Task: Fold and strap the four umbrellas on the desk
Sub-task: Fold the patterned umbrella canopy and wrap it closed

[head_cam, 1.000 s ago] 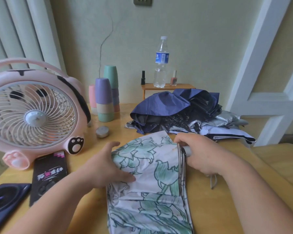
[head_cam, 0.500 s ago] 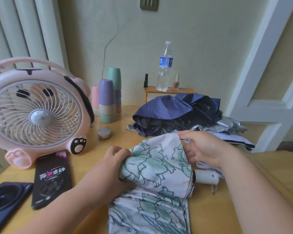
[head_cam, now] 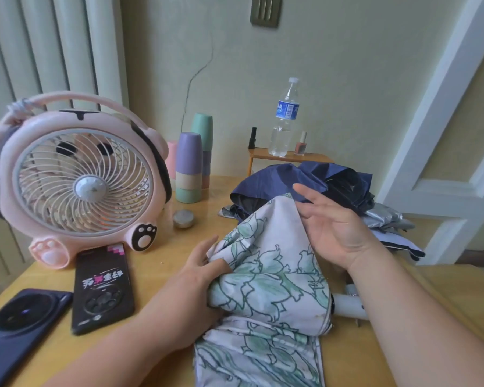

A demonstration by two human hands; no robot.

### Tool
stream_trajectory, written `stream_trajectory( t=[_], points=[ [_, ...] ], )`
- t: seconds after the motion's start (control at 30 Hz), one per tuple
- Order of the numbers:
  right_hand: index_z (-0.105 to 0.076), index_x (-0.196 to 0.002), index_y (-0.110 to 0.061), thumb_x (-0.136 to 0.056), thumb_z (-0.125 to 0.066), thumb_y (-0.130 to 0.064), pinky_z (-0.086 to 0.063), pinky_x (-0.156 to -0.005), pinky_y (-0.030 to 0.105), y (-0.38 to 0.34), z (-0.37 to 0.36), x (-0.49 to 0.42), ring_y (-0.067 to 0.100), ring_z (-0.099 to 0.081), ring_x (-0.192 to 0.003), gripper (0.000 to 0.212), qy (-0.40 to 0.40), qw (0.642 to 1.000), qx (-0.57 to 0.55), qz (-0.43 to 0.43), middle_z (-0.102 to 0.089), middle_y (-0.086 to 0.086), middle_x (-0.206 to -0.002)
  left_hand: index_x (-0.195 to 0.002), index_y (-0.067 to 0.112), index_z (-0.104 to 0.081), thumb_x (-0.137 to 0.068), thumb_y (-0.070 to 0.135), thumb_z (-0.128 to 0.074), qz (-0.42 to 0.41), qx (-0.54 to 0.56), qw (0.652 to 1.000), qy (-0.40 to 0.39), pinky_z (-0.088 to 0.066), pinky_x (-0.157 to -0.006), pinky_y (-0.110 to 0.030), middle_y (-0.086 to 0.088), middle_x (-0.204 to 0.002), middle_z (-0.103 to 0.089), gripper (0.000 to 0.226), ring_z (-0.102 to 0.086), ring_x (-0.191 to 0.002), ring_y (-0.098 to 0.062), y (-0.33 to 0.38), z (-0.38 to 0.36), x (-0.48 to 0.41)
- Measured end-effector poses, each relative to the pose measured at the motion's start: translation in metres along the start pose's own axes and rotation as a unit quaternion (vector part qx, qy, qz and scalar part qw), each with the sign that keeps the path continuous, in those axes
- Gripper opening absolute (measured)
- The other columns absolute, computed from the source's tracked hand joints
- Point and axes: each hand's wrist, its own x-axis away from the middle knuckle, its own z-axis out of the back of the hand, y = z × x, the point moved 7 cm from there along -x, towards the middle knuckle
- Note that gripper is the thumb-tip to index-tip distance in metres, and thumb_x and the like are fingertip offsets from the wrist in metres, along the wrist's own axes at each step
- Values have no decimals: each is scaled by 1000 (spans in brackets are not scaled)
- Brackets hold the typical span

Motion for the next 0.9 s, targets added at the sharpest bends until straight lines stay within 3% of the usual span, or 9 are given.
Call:
stream_trajectory(
  t=[0.13, 0.2, 0.33, 0.47, 0.53, 0.63, 0.7, 0.77, 0.9],
  points=[
    [-75, -113, -15, -85, -66, -31, -53, -98, 49, 30, -7, 0, 35, -70, -103, 34, -34, 981, 92, -170, -73, 16, -116, -110, 43, -52, -73, 30, -82, -4, 12, 1000, 0, -36, -98, -13, 28, -160, 3, 49, -41, -140, -4, -1, -1, -1],
    [-71, -121, -12, -84, -70, -24, -45, -108, 57, 40, -3, -5, 39, -66, -112, 38, -23, 964, 158, -213, -70, 18, -124, -106, 46, -52, -72, 29, -82, -6, 17, 1000, -4, -30, -94, -3, 27, -160, 2, 48, -42, -138, -2, 0, -2, -2],
    [-68, -120, -5, -91, -46, 11, -60, -82, 43, 19, -3, -25, 31, -74, -93, 39, 26, 979, 166, -118, -75, 18, -107, -107, 44, -51, -73, 31, -81, -5, 26, 1000, -5, -33, -90, -4, 28, -159, 0, 48, -44, -136, 0, 2, -1, -2],
    [-65, -125, -11, -84, -54, 6, -62, -80, 38, 13, -1, -25, 27, -73, -94, 46, 14, 995, 74, -58, -75, 11, -105, -109, 41, -53, -73, 31, -82, 7, 36, 999, -7, -31, -82, 1, 27, -161, 3, 47, -47, -135, -3, -1, -2, -1],
    [-60, -132, -11, -82, -57, 4, -60, -81, 39, 21, 7, -20, 27, -73, -98, 52, 16, 996, 74, -53, -75, 11, -110, -110, 42, -53, -73, 33, -82, 10, 45, 999, -8, -27, -83, 5, 25, -163, 5, 48, -39, -143, -2, -3, -3, -2],
    [-55, -137, -12, -90, -56, 9, -57, -82, 39, 28, 29, -11, 27, -74, -98, 52, 92, 992, 84, -33, -75, 15, -111, -112, 43, -53, -72, 37, -84, 15, 53, 998, -11, -22, -88, 8, 19, -165, 3, 51, -21, -150, 2, -6, -3, -3],
    [-58, -134, -17, -87, -69, -1, -60, -82, 41, 34, 47, -3, 26, -75, -93, 51, 155, 974, 160, -31, -77, 14, -106, -113, 43, -55, -69, 41, -87, 23, 64, 998, -10, -19, -90, 10, 17, -164, 0, 55, -18, -149, 5, -8, -4, -5],
    [-63, -127, -26, -72, -86, -23, -58, -92, 48, 42, 59, 8, 26, -76, -94, 60, 192, 936, 291, -53, -78, 9, -105, -113, 44, -56, -64, 42, -92, 36, 87, 996, -2, -18, -91, 11, 17, -163, -4, 61, -16, -148, 8, -11, -3, -5],
    [-55, -131, -30, -84, -81, -31, -53, -92, 39, 39, 52, 25, 13, -72, -93, 54, 193, 856, 479, -36, -78, -9, -88, -114, 46, -57, -57, 47, -96, 71, 102, 992, -7, -28, -101, -6, 22, -161, -7, 69, -22, -146, 8, -15, -2, -9]
  ],
)
